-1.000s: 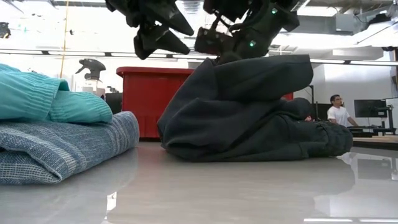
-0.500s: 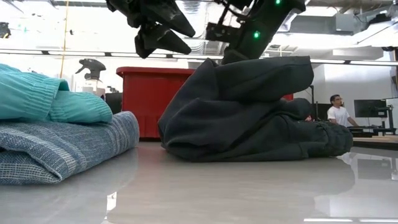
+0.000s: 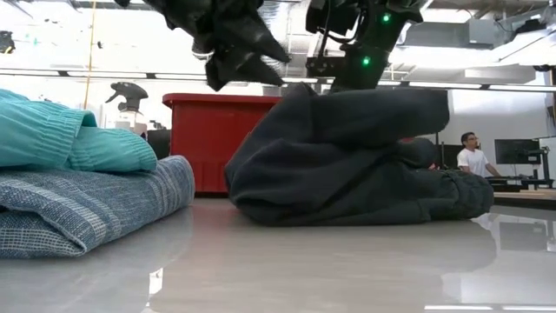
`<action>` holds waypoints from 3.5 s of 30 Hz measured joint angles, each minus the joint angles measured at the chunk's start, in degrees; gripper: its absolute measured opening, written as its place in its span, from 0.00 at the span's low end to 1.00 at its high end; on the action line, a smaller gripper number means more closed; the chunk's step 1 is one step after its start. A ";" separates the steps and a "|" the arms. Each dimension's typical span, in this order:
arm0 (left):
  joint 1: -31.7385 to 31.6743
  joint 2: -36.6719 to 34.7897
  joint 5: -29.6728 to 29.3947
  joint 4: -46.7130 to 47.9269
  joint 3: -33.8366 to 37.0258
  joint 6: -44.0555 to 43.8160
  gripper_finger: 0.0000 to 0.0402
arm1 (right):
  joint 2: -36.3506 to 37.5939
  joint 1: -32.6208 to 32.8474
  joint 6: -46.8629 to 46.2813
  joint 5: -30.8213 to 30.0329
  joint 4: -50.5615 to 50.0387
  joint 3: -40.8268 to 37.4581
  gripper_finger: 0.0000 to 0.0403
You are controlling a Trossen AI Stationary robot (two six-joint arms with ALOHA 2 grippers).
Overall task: Fold Laundry from Bin
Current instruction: Fold the black shorts from the red organizer bin
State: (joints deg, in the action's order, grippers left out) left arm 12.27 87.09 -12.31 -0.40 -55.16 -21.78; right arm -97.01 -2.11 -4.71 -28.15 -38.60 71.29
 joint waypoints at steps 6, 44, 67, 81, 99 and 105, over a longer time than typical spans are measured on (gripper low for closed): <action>-0.24 6.23 5.08 -9.41 -0.15 0.18 0.44 | 0.71 -1.84 0.02 3.40 -1.37 0.00 0.09; -1.36 2.99 3.86 -1.71 -0.11 1.67 0.44 | 6.72 5.04 15.28 29.80 -1.45 -2.14 0.42; -1.32 3.00 2.45 -0.94 -0.11 2.02 0.44 | 1.43 5.12 17.32 28.21 -1.54 -2.05 0.05; -1.31 3.69 -2.02 -1.23 -0.11 5.18 0.44 | 8.72 5.11 9.78 27.76 -9.74 -2.03 0.05; -1.50 17.10 9.09 -20.36 -0.11 3.92 0.44 | 8.94 7.57 2.99 25.00 -20.07 -2.03 0.09; -1.55 17.16 10.04 -19.68 -0.11 4.09 0.44 | 9.92 8.66 2.01 25.59 -20.96 -2.05 0.09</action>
State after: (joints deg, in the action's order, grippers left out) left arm 10.72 104.25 -2.27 -20.08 -55.27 -17.70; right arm -87.09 6.55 -2.69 -2.57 -59.56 69.23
